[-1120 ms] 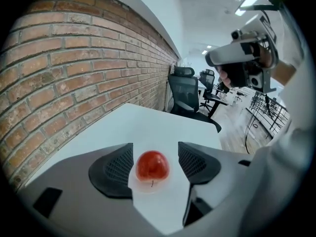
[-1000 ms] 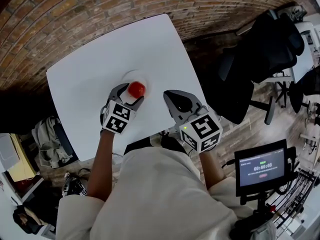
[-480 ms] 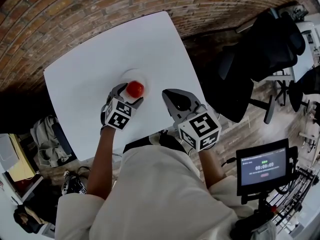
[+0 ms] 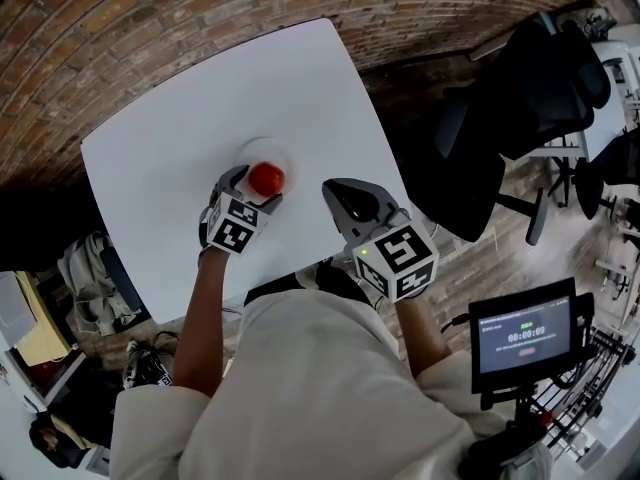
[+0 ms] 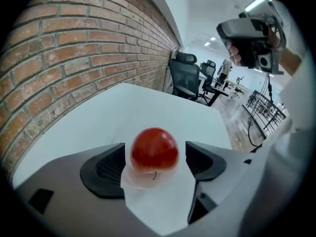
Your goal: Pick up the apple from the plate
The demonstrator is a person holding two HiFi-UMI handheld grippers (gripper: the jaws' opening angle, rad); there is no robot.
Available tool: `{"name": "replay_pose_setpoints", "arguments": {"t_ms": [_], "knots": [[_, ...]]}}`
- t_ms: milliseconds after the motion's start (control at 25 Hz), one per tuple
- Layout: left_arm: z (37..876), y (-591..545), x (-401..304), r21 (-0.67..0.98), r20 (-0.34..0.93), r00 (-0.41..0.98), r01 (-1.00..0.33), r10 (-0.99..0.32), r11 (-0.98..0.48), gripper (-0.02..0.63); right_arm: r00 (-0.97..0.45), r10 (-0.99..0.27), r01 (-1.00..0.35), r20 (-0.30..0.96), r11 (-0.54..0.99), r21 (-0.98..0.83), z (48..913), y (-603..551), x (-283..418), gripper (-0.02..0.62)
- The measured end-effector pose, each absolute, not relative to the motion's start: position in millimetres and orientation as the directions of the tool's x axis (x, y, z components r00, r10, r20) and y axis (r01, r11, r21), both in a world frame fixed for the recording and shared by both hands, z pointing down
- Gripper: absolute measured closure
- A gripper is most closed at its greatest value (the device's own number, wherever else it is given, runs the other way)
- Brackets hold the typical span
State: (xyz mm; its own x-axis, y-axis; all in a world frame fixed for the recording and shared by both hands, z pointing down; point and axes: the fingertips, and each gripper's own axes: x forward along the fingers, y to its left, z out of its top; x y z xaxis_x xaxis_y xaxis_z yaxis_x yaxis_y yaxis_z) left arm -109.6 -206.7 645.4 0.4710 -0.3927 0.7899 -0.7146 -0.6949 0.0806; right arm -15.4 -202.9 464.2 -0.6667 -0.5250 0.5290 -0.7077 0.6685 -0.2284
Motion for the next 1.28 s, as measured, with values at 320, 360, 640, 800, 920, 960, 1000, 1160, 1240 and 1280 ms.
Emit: {"name": "replay_pose_setpoints", "arguments": {"t_ms": [320,360,640,800,920,960,1000,1160,1240,1280], "knots": [[658.3,-203.6,-104.3,0.112,0.798,0.484,-0.704,-0.358,-0.701,0.224,-0.664,-0.518,-0.709,0.54,0.665,-0.235,470.9,-204.9,-17.1,0.594],[659.4,-203.4,-104.2,0.111,0.799,0.482,-0.707,-0.361,-0.699,0.225,-0.664,-0.517,-0.709,0.54,0.665,-0.235,471.0,-204.9,-17.2,0.594],[668.1,-203.6,-110.2,0.114,0.799,0.466,-0.738,-0.38,-0.665,0.225,-0.665,-0.509,-0.706,0.547,0.668,-0.236,473.2,-202.5,-17.6,0.594],[668.9,-207.1,-111.3,0.116,0.787,0.468,-0.752,-0.402,-0.648,0.225,-0.667,-0.504,-0.702,0.548,0.672,-0.236,473.5,-202.4,-19.0,0.594],[665.7,-209.8,-110.1,0.128,0.78,0.474,-0.759,-0.408,-0.638,0.225,-0.67,-0.501,-0.699,0.547,0.674,-0.239,473.5,-202.4,-20.8,0.594],[666.0,-210.6,-109.4,0.13,0.777,0.476,-0.761,-0.412,-0.635,0.225,-0.671,-0.501,-0.699,0.547,0.674,-0.241,473.8,-202.2,-20.8,0.594],[667.2,-211.2,-108.8,0.13,0.773,0.478,-0.762,-0.416,-0.634,0.225,-0.671,-0.501,-0.699,0.547,0.673,-0.241,474.3,-202.0,-20.7,0.594],[674.2,-212.5,-107.8,0.129,0.771,0.48,-0.76,-0.418,-0.637,0.225,-0.67,-0.502,-0.7,0.546,0.673,-0.241,475.0,-202.4,-19.4,0.594],[673.1,-213.0,-108.0,0.125,0.774,0.477,-0.76,-0.416,-0.638,0.225,-0.67,-0.504,-0.7,0.545,0.672,-0.24,474.4,-203.1,-18.8,0.594],[673.6,-212.9,-108.4,0.121,0.776,0.473,-0.76,-0.416,-0.639,0.225,-0.67,-0.505,-0.701,0.544,0.672,-0.24,473.8,-203.7,-18.4,0.594]]}}
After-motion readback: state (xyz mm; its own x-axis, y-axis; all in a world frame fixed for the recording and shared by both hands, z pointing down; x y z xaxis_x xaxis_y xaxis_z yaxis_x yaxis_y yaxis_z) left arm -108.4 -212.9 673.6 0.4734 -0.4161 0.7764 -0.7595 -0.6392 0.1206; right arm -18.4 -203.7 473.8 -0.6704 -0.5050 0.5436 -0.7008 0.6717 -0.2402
